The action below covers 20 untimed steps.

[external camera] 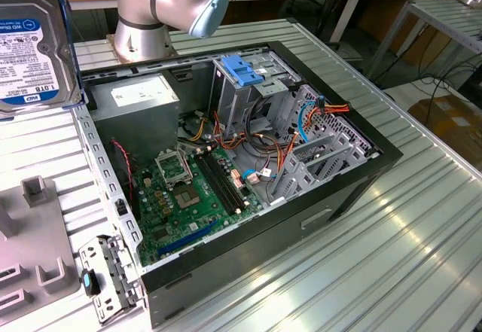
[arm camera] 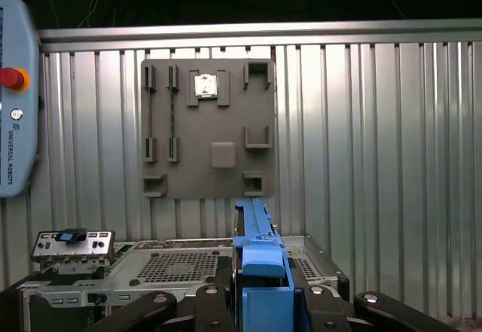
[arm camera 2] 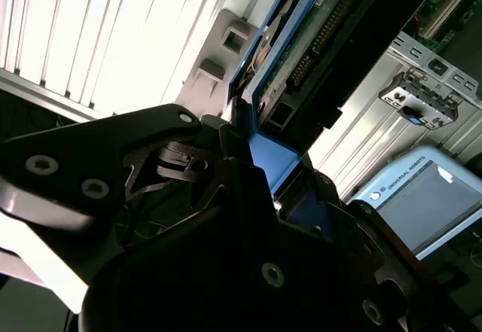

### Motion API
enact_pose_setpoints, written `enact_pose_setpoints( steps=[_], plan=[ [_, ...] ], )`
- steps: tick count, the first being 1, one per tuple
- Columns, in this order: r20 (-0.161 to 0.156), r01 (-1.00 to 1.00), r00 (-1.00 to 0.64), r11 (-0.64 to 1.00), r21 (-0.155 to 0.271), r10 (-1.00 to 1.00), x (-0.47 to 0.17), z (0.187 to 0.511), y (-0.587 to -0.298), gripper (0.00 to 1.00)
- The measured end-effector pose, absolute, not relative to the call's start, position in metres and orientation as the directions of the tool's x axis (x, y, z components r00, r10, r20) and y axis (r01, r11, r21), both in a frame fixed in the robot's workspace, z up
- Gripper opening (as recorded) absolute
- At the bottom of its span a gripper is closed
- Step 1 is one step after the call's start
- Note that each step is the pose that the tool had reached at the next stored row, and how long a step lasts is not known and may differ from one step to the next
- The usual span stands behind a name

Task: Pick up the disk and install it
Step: 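Pick up the disk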

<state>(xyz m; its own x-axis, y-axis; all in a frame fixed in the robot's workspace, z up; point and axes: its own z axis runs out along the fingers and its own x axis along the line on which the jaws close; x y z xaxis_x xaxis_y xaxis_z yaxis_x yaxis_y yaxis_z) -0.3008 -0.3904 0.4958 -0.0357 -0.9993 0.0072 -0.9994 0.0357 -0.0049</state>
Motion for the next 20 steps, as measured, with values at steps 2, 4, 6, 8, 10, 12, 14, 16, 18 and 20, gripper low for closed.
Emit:
enact_pose_setpoints(
  steps=[2, 4, 6, 8, 10, 12, 14, 16, 18, 20],
  plan=[
    [0.007, -0.999, -0.036, 0.036, -0.005, -0.999, -0.299, 0.496, -0.391, 0.37],
    [0.008, -0.999, -0.036, 0.036, -0.005, -0.999, -0.297, 0.496, -0.391, 0.37],
    [0.008, -0.999, -0.036, 0.036, -0.005, -0.999, -0.295, 0.496, -0.391, 0.37],
    [0.008, -0.999, -0.036, 0.036, -0.005, -0.999, -0.293, 0.495, -0.391, 0.37],
    [0.008, -0.999, -0.036, 0.036, -0.005, -0.999, -0.291, 0.495, -0.391, 0.37],
    [0.009, -0.999, -0.036, 0.036, -0.005, -0.999, -0.289, 0.495, -0.391, 0.37],
    [0.010, -0.999, -0.036, 0.036, -0.005, -0.999, -0.286, 0.495, -0.391, 0.37],
    [0.010, -0.999, -0.036, 0.036, -0.005, -0.999, -0.282, 0.495, -0.395, 0.37],
    [0.010, -0.999, -0.036, 0.036, -0.005, -0.999, -0.281, 0.495, -0.399, 0.37],
    [0.010, -0.999, -0.036, 0.036, -0.005, -0.999, -0.280, 0.495, -0.403, 0.37]
  ],
)
